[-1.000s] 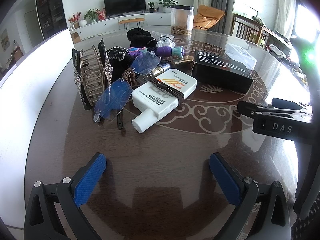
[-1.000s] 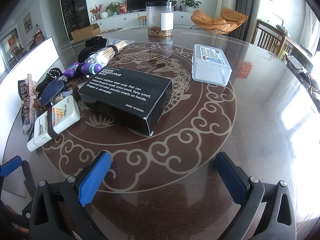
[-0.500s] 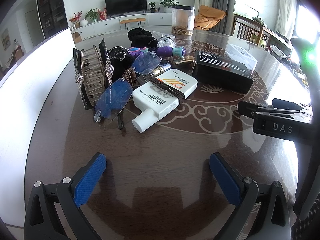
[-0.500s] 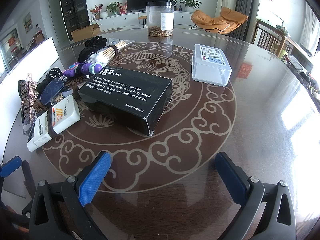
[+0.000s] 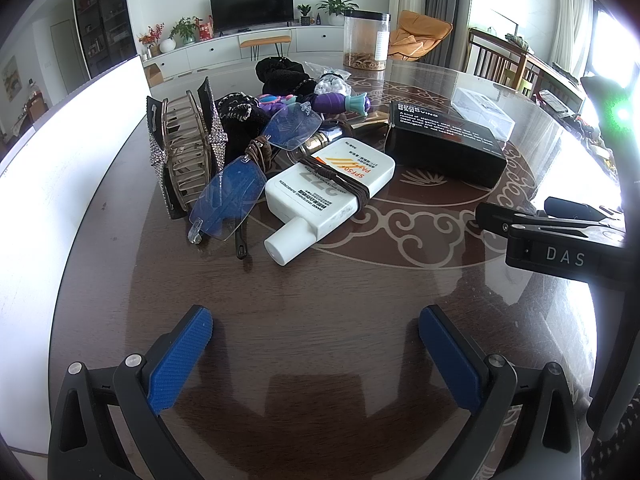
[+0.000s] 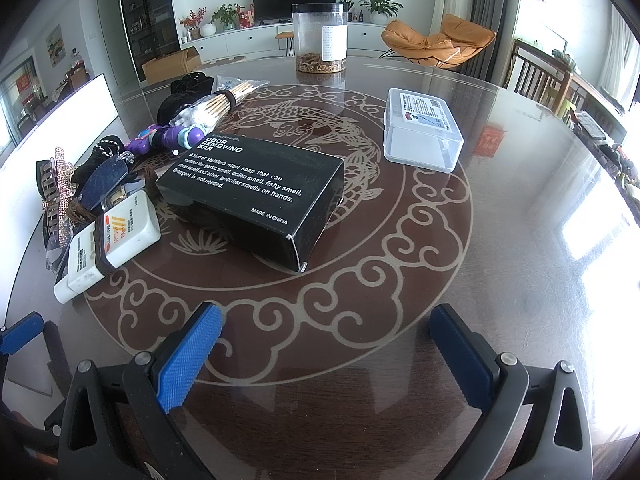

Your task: Organize objects

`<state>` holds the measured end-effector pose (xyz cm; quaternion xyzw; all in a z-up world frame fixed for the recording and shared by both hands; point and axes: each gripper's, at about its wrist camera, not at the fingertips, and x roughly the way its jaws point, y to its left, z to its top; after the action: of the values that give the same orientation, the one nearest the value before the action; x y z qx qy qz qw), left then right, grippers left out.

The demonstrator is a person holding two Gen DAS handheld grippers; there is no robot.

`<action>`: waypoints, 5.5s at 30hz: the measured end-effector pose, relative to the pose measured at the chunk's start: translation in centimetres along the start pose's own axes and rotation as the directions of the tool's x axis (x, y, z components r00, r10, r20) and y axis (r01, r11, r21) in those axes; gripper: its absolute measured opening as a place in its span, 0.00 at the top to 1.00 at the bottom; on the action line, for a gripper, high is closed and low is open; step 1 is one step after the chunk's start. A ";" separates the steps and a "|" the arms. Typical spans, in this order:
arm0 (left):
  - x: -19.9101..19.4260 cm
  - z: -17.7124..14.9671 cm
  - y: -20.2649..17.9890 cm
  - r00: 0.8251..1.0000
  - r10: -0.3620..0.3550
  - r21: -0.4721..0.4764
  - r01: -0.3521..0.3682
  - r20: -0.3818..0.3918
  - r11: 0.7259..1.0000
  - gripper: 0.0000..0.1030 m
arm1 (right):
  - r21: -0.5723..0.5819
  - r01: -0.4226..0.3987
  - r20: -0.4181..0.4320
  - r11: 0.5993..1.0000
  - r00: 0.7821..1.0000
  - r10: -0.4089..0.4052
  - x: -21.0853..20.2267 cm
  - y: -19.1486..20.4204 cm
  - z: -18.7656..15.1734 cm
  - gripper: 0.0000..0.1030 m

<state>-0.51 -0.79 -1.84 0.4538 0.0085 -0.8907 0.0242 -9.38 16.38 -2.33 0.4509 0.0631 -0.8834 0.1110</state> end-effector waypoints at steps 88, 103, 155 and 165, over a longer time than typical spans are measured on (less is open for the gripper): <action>-14.0 4.2 3.8 0.988 -0.001 -0.056 0.010 0.157 0.998 0.00 | 0.000 0.000 0.000 1.000 1.000 0.000 0.1 0.0 0.0 0.00; -12.6 2.4 5.5 0.999 0.034 -0.073 -0.031 0.043 0.997 0.00 | -0.001 -0.001 0.000 1.000 1.000 0.001 0.1 0.0 0.1 0.00; -0.2 3.6 10.4 0.995 -0.010 -0.040 0.006 -0.103 0.999 0.18 | 0.036 0.028 -0.002 0.999 1.000 -0.028 -2.1 -1.4 -2.8 0.00; 1.9 3.5 9.4 0.988 -0.020 0.027 0.024 -0.156 0.999 0.05 | 0.027 0.020 -0.001 0.999 1.000 -0.020 -2.1 -1.6 -2.9 0.00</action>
<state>-3.97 -10.34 -1.22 0.5223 0.0025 -0.8527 0.0071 -6.31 18.81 -2.28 0.4520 0.0555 -0.8851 0.0961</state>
